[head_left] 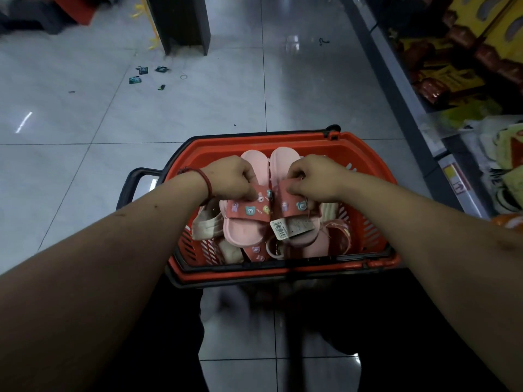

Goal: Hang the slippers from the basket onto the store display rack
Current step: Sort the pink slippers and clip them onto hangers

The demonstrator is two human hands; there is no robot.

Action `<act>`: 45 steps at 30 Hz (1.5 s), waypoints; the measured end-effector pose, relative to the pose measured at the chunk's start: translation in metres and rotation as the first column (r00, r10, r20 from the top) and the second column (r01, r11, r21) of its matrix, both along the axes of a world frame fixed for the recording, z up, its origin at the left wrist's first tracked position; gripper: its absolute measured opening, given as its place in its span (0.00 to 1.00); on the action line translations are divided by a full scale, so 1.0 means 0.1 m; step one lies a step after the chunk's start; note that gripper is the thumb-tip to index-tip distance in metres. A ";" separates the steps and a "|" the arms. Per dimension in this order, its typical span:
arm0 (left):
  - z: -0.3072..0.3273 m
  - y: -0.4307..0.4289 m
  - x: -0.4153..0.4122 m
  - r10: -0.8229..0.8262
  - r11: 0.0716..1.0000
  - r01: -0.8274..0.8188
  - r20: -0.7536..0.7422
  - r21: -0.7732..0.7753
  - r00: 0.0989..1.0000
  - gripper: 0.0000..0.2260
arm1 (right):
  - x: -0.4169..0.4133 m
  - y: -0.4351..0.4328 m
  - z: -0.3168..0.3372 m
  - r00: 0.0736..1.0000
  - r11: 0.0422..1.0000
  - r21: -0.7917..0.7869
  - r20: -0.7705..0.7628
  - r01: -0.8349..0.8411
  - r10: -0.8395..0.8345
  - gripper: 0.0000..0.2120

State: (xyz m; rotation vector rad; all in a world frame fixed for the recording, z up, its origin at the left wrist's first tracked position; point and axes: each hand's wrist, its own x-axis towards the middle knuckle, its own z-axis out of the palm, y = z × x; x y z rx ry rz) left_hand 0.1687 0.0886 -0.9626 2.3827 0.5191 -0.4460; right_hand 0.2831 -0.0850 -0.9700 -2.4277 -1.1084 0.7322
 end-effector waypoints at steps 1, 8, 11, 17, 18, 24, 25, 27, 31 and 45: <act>-0.01 0.00 0.00 -0.002 1.000 0.002 0.001 0.001 1.000 0.05 | 0.00 0.00 0.02 1.000 1.000 0.010 0.006 0.006 -0.006 0.04; -0.13 0.03 -0.05 0.019 0.998 -0.017 -0.029 0.052 0.999 0.07 | 0.02 0.04 0.15 0.983 0.970 0.187 0.077 0.153 -0.169 0.08; -0.16 0.03 -0.07 0.078 0.996 -0.079 -0.039 -0.031 0.996 0.08 | -0.01 0.06 0.22 0.965 0.925 0.317 0.086 0.211 -0.249 0.11; -0.15 -0.06 0.00 0.321 0.770 -0.224 0.060 -0.598 0.945 0.18 | -0.05 0.09 0.38 0.934 0.801 0.547 0.091 0.243 -0.346 0.09; -0.13 -0.10 0.02 0.364 0.694 -0.233 0.052 -0.681 0.930 0.19 | -0.07 0.09 0.40 0.937 0.800 0.552 0.089 0.235 -0.337 0.08; -0.18 0.22 0.11 0.659 0.659 -0.521 0.083 -0.542 0.748 0.13 | -0.24 0.14 0.43 0.965 0.897 0.433 0.188 0.084 -0.181 0.12; -0.17 0.36 0.07 0.705 0.658 -0.579 0.122 -0.481 0.699 0.11 | -0.28 0.17 0.42 0.973 0.907 0.415 0.173 0.067 -0.151 0.13; -0.13 0.58 -0.04 0.829 0.555 -0.710 0.224 -0.434 0.512 0.13 | -0.39 0.22 0.42 0.985 0.921 0.388 0.146 0.031 -0.095 0.13; 0.05 0.75 -0.18 0.827 0.464 -0.820 0.494 -0.334 0.267 0.15 | -0.66 0.37 0.41 0.993 0.935 0.346 0.109 -0.081 0.046 0.13; -0.21 0.38 -0.17 0.017 0.996 -0.022 0.056 0.089 0.998 0.13 | -0.89 0.71 -0.03 0.984 0.982 -0.064 -0.037 -0.177 0.175 0.11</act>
